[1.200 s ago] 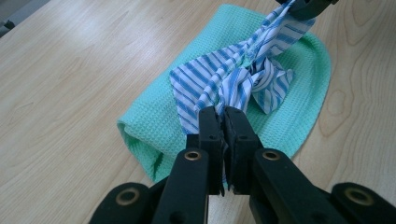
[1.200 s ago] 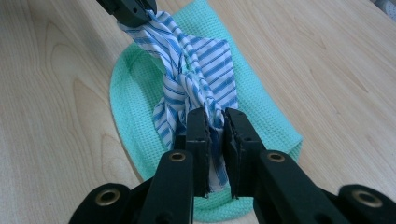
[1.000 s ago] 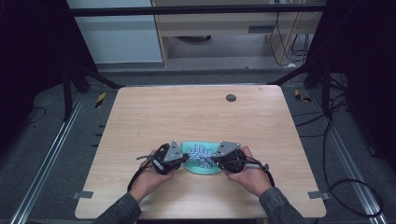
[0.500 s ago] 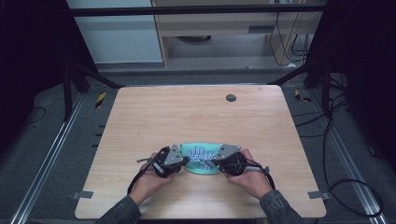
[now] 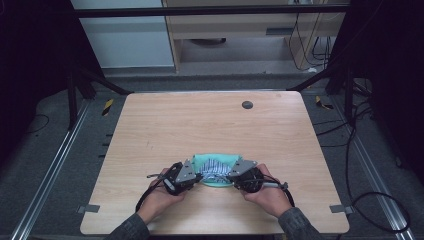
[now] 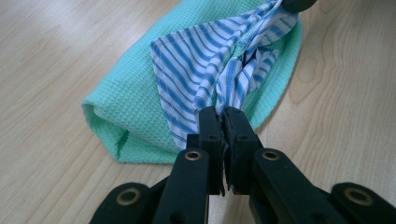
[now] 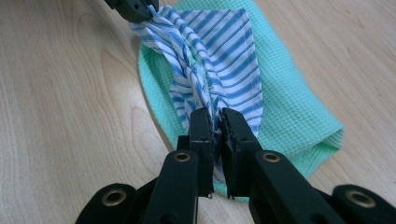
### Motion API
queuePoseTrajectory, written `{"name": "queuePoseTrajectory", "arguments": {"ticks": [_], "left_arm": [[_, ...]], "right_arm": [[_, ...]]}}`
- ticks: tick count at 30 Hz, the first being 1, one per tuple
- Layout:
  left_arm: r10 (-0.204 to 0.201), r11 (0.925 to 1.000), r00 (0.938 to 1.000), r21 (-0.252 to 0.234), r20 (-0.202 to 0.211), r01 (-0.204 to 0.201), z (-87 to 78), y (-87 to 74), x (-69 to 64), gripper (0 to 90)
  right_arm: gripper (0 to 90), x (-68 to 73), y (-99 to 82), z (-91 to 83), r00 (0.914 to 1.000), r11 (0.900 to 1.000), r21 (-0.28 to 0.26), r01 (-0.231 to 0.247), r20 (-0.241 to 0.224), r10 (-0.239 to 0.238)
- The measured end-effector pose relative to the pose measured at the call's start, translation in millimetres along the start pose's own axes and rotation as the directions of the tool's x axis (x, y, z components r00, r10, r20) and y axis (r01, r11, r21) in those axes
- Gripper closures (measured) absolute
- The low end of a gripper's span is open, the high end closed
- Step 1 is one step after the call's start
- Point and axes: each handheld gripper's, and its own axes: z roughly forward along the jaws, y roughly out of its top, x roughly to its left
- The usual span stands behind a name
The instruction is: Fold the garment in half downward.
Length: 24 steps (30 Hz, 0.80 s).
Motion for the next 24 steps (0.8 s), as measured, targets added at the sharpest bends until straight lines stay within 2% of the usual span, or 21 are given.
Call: {"name": "queuePoseTrajectory", "arguments": {"ticks": [24], "left_arm": [[0.027, 0.9992, 0.9994, 0.027, 0.022, -0.028, -0.2, -11.4, -10.3, 87.7]], "right_arm": [[85.6, 12.0, -12.9, 4.2, 0.9982, 0.9979, 0.039, 0.052, -0.031, -0.050]]}}
